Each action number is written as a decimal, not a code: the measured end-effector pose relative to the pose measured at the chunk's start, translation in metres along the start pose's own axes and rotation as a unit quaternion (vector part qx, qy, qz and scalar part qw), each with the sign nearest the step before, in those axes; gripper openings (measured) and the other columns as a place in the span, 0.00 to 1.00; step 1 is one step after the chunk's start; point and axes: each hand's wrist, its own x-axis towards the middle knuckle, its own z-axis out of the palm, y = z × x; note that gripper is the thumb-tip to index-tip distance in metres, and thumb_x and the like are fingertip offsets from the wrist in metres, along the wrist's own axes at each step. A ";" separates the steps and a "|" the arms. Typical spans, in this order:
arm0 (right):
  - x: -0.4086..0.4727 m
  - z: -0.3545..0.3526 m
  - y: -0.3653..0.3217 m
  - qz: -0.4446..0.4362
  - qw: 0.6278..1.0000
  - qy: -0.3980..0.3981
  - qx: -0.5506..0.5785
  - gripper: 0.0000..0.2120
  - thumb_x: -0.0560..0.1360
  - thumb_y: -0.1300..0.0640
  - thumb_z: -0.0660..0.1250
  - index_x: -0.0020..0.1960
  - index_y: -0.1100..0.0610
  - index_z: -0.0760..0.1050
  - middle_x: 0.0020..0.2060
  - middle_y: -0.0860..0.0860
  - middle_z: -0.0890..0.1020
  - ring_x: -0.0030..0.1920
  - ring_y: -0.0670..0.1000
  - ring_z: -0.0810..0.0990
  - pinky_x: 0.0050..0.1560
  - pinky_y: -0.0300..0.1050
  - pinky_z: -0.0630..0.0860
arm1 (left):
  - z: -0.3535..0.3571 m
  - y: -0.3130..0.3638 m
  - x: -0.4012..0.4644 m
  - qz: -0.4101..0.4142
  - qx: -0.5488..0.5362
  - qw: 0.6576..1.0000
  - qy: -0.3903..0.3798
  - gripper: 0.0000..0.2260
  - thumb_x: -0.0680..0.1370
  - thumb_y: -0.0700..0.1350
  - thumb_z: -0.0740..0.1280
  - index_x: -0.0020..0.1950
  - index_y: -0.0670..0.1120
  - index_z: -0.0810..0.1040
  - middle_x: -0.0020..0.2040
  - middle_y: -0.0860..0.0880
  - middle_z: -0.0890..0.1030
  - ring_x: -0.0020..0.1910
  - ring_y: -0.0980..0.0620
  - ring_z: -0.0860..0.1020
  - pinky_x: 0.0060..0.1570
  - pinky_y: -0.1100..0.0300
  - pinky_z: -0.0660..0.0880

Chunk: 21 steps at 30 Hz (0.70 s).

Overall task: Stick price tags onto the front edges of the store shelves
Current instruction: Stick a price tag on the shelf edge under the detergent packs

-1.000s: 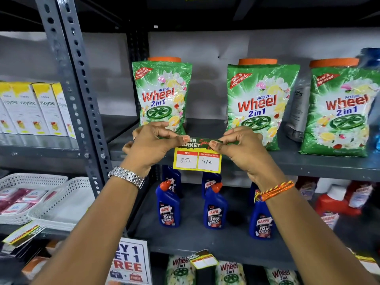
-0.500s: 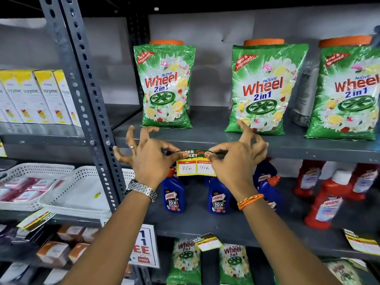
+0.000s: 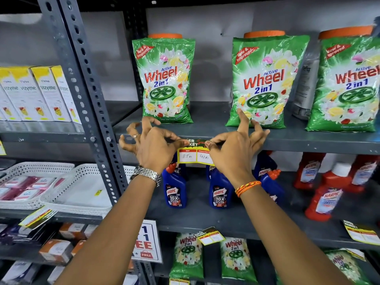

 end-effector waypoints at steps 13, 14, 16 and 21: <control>0.004 0.000 -0.001 0.000 0.999 0.021 -0.047 0.01 0.63 0.49 0.75 0.34 0.44 0.83 0.77 0.48 0.61 0.75 0.62 0.56 0.75 0.70 0.45 | 0.001 0.009 0.000 -0.015 0.010 1.000 0.011 0.11 0.68 0.61 0.77 0.44 0.56 0.88 0.65 0.54 0.69 0.69 0.46 0.66 0.58 0.52 0.65; 0.004 -0.001 -0.001 -0.001 0.999 0.021 -0.050 0.01 0.63 0.49 0.74 0.34 0.44 0.83 0.77 0.48 0.61 0.75 0.62 0.56 0.75 0.70 0.45 | -0.001 0.012 -0.001 -0.016 0.014 1.000 0.011 0.11 0.69 0.60 0.77 0.45 0.56 0.88 0.65 0.54 0.69 0.68 0.47 0.66 0.56 0.53 0.64; 0.004 -0.001 -0.004 0.000 0.998 0.022 -0.052 0.01 0.62 0.50 0.74 0.34 0.44 0.83 0.77 0.48 0.61 0.74 0.62 0.56 0.75 0.70 0.46 | -0.001 0.015 -0.003 -0.025 0.013 1.000 0.007 0.10 0.69 0.60 0.77 0.45 0.56 0.88 0.66 0.53 0.70 0.68 0.47 0.67 0.55 0.54 0.61; -0.001 -0.003 -0.012 -0.014 0.995 0.048 -0.081 0.03 0.61 0.50 0.73 0.30 0.48 0.81 0.75 0.50 0.64 0.73 0.61 0.59 0.76 0.68 0.47 | 0.001 0.006 0.003 -0.070 0.022 0.996 0.058 0.23 0.52 0.76 0.73 0.26 0.58 0.77 0.56 0.56 0.72 0.63 0.44 0.73 0.61 0.37 0.71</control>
